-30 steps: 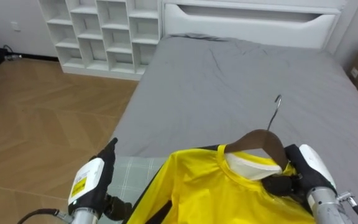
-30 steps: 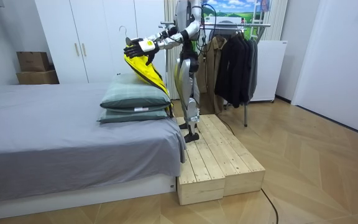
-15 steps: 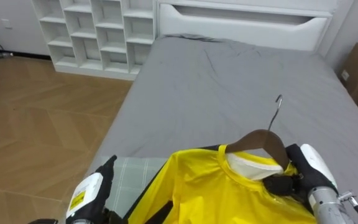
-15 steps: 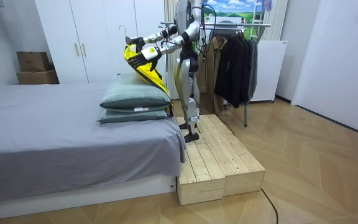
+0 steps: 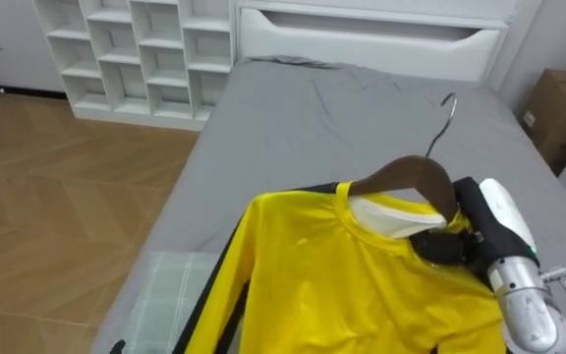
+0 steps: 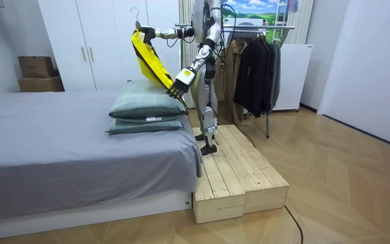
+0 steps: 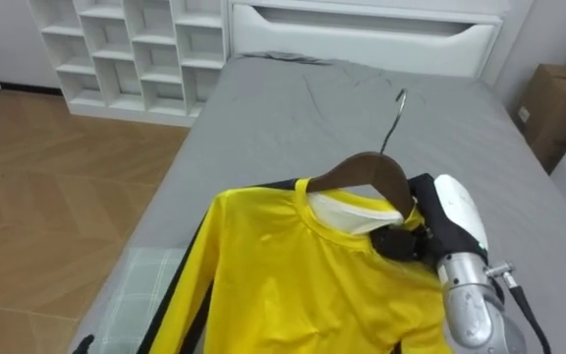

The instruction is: Hang clothes

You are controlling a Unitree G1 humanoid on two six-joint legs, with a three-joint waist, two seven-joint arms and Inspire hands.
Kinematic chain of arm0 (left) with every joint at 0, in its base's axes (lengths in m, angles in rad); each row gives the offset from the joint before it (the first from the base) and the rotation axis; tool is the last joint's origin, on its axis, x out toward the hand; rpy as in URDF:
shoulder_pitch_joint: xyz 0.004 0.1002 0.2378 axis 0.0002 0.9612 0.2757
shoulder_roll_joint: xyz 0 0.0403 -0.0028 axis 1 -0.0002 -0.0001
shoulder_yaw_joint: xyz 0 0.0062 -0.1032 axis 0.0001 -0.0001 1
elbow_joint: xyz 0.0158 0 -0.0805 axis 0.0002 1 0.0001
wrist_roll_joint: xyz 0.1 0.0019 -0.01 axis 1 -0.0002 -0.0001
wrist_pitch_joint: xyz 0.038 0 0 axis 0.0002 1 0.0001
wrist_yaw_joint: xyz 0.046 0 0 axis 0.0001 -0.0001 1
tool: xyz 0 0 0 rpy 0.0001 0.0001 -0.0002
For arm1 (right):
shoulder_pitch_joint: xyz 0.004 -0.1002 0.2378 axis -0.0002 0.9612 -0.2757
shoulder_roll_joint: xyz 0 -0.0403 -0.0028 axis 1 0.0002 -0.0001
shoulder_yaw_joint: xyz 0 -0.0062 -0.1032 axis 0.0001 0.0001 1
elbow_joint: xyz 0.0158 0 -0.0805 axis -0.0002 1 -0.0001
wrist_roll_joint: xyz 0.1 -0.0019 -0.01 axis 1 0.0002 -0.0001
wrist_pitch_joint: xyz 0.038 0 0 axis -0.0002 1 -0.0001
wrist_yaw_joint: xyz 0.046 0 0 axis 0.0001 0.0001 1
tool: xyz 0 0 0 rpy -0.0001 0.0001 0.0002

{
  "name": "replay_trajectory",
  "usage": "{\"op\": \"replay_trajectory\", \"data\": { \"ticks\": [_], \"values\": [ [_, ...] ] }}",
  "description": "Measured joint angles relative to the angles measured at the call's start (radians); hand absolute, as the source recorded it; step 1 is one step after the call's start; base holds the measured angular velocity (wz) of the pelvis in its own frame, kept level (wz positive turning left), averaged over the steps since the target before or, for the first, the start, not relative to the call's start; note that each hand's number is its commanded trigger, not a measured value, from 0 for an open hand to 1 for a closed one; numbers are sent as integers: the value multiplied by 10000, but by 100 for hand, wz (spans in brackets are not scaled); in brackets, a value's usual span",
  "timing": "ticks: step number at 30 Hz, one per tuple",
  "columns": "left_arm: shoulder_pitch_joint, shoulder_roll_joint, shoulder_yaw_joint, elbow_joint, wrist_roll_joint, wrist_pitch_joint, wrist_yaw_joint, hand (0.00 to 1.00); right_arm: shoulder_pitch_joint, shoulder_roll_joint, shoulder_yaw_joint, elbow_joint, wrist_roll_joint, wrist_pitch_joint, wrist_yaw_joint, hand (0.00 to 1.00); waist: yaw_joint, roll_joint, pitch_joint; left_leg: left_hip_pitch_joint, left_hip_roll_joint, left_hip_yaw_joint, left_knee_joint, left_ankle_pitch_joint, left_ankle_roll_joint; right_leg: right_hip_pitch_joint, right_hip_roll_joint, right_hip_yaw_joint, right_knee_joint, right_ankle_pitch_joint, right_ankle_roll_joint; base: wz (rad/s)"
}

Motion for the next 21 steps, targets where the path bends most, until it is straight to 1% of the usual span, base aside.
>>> {"op": "replay_trajectory", "data": {
  "ticks": [1, 2, 3, 5, 6, 7, 8, 10, 13, 14, 17, 21],
  "values": [
    [157, 2, 272, 273, -12, 3, 128, 0, 148, -2, -152, -288, -170, 0, -2, 100, 138, 9, -5, 0, 9, 11, -1, -2, -3, -5, 10, 19, 0, 0, 0, 0],
    [395, 12, 546, 415, -64, 36, 196, 0, 262, -7, -242, -486, -257, 1, -4, 100, 180, 14, -18, 1, 14, 11, -2, -7, -10, -3, 15, 22, 1, 0, 0, 0],
    [507, 22, 639, 460, -196, 44, 210, 0, 366, -26, -297, -630, -292, 17, -4, 100, 212, 15, -21, 0, 13, 3, -2, -7, -10, -3, 15, 13, 1, 0, 0, 0],
    [921, 41, 1019, 793, -539, 80, 355, 0, 909, -184, -344, -1428, -366, 137, -5, 100, 340, 42, -45, 4, 10, -10, -21, -7, -10, -1, 14, -2, 7, 0, 0, 2],
    [1002, 60, 1095, 958, -667, 84, 401, 0, 1013, -186, -345, -1586, -373, 141, -10, 100, 413, 49, -52, 32, 12, 5, -46, -7, -11, 5, 15, 16, 5, 0, 0, -8],
    [1117, 101, 1250, 1352, -823, 122, 485, 0, 1252, -186, -335, -1891, -377, 160, -57, 100, 535, 55, -67, 80, 31, 74, -62, -7, -11, 17, 27, 86, 3, 0, 0, -12],
    [1280, 113, 1329, 1600, -918, 230, 616, 0, 1459, -186, -310, -2175, -371, 165, -117, 100, 587, 55, -71, 98, 36, 95, -62, -8, -12, 24, 33, 115, 6, 0, 0, -11],
    [1535, 109, 1402, 1796, -1126, 320, 630, 0, 1600, -184, -309, -2357, -369, 175, -235, 100, 678, 64, -64, 94, 37, 110, -53, -9, -13, 16, 37, 162, 8, 0, -1, -3],
    [1605, 97, 1628, 2178, -1497, 476, 698, 0, 1671, -179, -308, -2394, -298, 216, -436, 100, 808, 79, -52, 58, 48, 114, 0, -23, -10, -8, 48, 214, 13, 0, -1, 0],
    [1610, 97, 1689, 2273, -1636, 517, 765, 0, 1671, -177, -307, -2407, -277, 216, -456, 100, 881, 105, -34, 51, 54, 114, 19, -29, -12, -25, 50, 222, -1, -1, 0, 0],
    [1616, 95, 1715, 2335, -1847, 631, 852, 0, 1671, -177, -306, -2472, -281, 218, -461, 100, 978, 123, -23, 3, 44, 114, 21, -27, -11, -58, 49, 249, -20, -27, 25, 0],
    [1659, 95, 1723, 2334, -1878, 794, 859, 0, 1674, -178, -307, -2501, -279, 237, -461, 100, 988, 113, -30, -23, 35, 97, 29, -25, -9, -62, 46, 247, -20, -29, 24, 0]
  ]
}}
